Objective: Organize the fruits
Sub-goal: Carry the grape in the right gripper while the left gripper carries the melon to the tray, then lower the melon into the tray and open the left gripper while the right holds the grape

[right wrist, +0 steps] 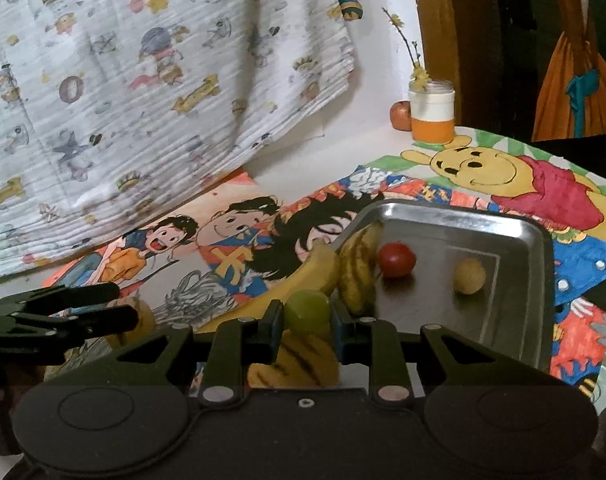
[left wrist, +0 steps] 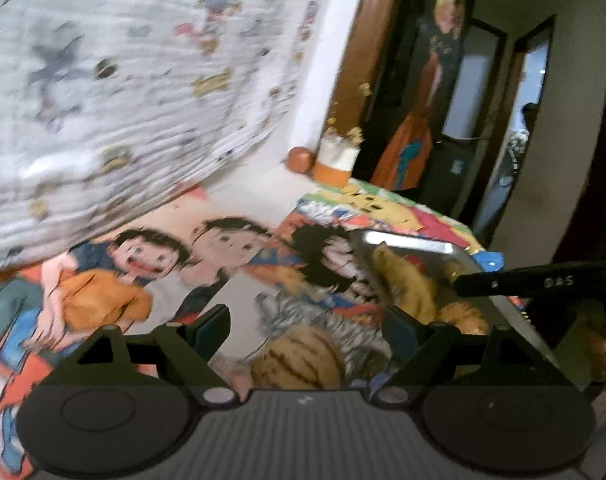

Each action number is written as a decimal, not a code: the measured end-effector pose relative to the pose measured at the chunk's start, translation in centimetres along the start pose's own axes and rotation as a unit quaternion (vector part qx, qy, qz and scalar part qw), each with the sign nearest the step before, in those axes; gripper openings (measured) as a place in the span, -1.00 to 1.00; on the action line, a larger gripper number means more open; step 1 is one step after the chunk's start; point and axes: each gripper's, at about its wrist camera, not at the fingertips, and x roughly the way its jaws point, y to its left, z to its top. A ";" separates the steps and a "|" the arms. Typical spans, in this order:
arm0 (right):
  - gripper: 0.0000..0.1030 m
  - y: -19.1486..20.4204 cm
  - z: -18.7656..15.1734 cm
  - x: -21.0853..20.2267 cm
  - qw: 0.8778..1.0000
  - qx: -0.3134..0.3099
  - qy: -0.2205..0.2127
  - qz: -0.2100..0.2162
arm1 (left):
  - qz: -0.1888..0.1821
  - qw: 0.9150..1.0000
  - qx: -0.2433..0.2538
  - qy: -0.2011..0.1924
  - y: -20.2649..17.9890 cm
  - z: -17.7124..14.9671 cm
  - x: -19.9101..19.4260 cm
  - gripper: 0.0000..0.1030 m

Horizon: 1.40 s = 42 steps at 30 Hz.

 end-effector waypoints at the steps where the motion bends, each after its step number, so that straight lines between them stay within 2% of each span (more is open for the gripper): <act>1: -0.47 0.0 -0.1 -0.1 1.000 0.001 0.000 0.001 | 0.000 1.000 -0.002 0.005 0.2 -0.1 0.0 0.68; 5: -0.47 0.2 -0.1 -0.2 1.000 0.000 -0.001 -0.001 | 0.005 1.000 -0.001 0.020 0.2 -0.6 0.2 0.68; 11: -0.47 0.1 -0.1 -0.2 1.000 0.001 -0.001 0.001 | 0.011 0.999 0.002 0.039 0.0 -0.9 0.7 0.57; 17: -0.47 0.2 -0.2 -0.1 1.000 0.002 -0.003 0.005 | 0.017 0.998 0.024 0.056 -0.7 -1.2 1.5 0.30; 19: -0.47 0.1 -0.2 -0.1 1.000 0.002 -0.004 0.005 | 0.025 0.997 0.026 0.063 -0.8 -1.2 1.7 0.14; 25: -0.47 -0.6 -0.5 0.0 1.000 0.012 -0.016 0.007 | 0.031 0.997 0.023 0.065 -0.8 -1.1 1.9 0.14; 34: -0.47 -2.1 -1.3 -0.5 0.998 0.054 -0.039 0.015 | 0.037 0.996 -0.040 0.064 -0.8 -0.5 2.1 0.13; 38: -0.47 -3.1 -1.8 -1.1 0.996 0.076 -0.053 0.009 | 0.037 0.995 -0.069 0.055 -1.1 0.0 2.2 0.12; 42: -0.47 -4.0 -2.4 -1.6 0.994 0.091 -0.064 -0.008 | 0.026 0.996 -0.077 0.039 -2.2 0.8 2.2 0.13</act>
